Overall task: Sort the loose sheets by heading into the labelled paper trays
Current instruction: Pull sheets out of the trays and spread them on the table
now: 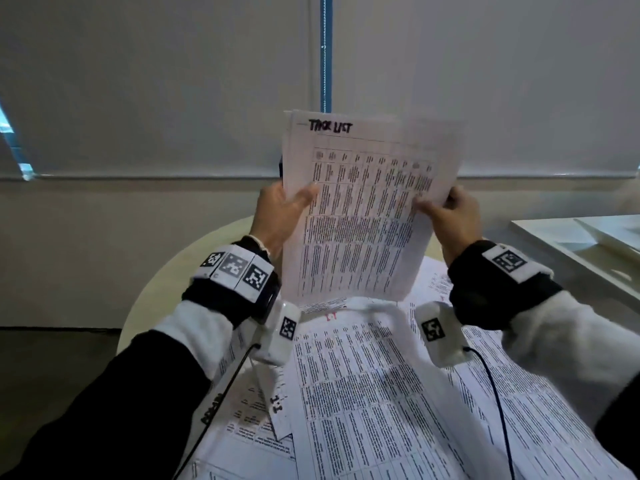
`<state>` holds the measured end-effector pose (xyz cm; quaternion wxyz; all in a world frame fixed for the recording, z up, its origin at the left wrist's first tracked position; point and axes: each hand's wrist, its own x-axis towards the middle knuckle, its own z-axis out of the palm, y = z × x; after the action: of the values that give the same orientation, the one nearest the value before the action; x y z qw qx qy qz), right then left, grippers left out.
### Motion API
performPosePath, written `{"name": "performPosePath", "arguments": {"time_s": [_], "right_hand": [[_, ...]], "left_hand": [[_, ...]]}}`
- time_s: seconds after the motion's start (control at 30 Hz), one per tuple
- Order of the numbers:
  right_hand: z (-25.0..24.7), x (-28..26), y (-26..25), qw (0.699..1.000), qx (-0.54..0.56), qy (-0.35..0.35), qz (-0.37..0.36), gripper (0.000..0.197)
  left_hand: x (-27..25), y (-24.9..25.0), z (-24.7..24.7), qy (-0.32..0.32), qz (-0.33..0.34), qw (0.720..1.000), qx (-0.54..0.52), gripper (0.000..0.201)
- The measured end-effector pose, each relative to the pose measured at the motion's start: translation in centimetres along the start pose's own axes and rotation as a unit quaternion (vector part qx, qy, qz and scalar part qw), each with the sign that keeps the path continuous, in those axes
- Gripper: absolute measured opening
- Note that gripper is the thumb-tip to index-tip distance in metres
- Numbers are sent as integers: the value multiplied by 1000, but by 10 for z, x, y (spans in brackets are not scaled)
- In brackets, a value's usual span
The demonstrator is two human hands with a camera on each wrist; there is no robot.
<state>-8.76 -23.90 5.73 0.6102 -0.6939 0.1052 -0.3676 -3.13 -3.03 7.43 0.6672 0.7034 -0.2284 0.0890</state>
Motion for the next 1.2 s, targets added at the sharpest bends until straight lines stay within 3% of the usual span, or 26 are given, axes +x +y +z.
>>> {"name": "performPosePath", "arguments": {"time_s": [0.13,0.23,0.37,0.5,0.67,0.77,0.87,1.03,1.1,1.2], "right_hand": [[-2,-8,-1,999,24,-4,-35,29],[-3,-18,17,1000,24,-3,0,34],[-1,-21,38,999,-21,-22,21,29],[4,-11,37,995,-82,-36,34,30],[3,-8,40,981,-156,-76,89,57],[1,-7,48,974,-173,-116,87,61],[-3,-8,52,973,-171,-121,91,56],[-17,-14,48,984,-64,-95,140,47],[-23,-16,44,977,-35,-120,172,32],[-28,-16,38,960,9,-174,220,16]], "left_hand": [[-5,-9,0,-14,-11,999,-43,11],[-18,-30,-1,-30,-28,999,-2,12],[-28,-66,1,-36,-95,993,56,50],[-20,-72,4,-9,-135,990,38,37],[-8,-81,7,13,-219,976,14,30],[-4,-77,8,27,-232,972,-17,31],[3,-67,7,38,-227,972,-38,29],[39,-63,7,61,-230,971,-31,17],[56,-60,9,63,-244,967,-23,10],[70,-53,10,78,-248,965,-20,20]]}}
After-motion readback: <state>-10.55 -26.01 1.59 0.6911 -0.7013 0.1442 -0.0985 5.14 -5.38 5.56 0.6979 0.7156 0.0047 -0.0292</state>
